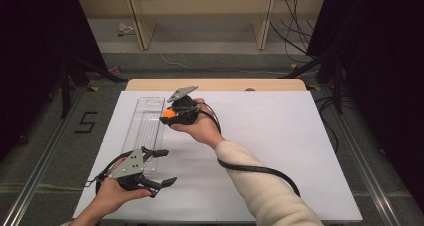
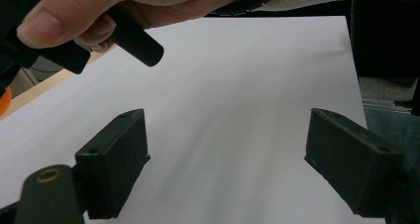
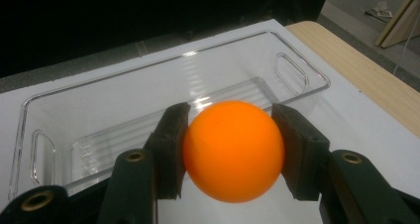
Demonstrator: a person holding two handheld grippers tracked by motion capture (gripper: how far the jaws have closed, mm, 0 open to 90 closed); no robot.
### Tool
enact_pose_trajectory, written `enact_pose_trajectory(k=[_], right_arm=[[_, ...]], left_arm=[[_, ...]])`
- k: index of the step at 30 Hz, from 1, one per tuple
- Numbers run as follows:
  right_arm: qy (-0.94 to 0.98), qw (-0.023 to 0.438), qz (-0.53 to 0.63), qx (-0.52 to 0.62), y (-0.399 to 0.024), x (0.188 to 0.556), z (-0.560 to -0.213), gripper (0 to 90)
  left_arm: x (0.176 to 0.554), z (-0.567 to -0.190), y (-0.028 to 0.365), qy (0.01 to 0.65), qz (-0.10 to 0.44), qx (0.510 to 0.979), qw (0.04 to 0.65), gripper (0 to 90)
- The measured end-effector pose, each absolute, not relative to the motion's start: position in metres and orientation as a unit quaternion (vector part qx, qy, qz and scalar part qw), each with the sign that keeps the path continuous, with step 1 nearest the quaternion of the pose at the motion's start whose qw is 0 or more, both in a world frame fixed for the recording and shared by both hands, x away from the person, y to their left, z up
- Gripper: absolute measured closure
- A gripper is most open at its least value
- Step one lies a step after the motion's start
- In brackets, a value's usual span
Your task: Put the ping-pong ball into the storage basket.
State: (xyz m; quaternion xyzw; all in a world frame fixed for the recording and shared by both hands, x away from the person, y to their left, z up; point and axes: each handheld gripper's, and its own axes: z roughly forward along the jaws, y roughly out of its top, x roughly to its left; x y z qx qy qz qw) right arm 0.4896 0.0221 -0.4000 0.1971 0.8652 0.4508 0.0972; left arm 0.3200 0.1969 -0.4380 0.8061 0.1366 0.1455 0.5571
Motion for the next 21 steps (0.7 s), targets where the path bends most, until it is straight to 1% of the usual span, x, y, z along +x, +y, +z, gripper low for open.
enact_pose_trajectory(k=[21], right_arm=[[0.866,0.097,0.451,0.193,0.031,0.4923,-0.3974,51.4]], left_arm=[[0.32,-0.4383,0.1966,0.135,0.145,0.807,0.557,16.2]])
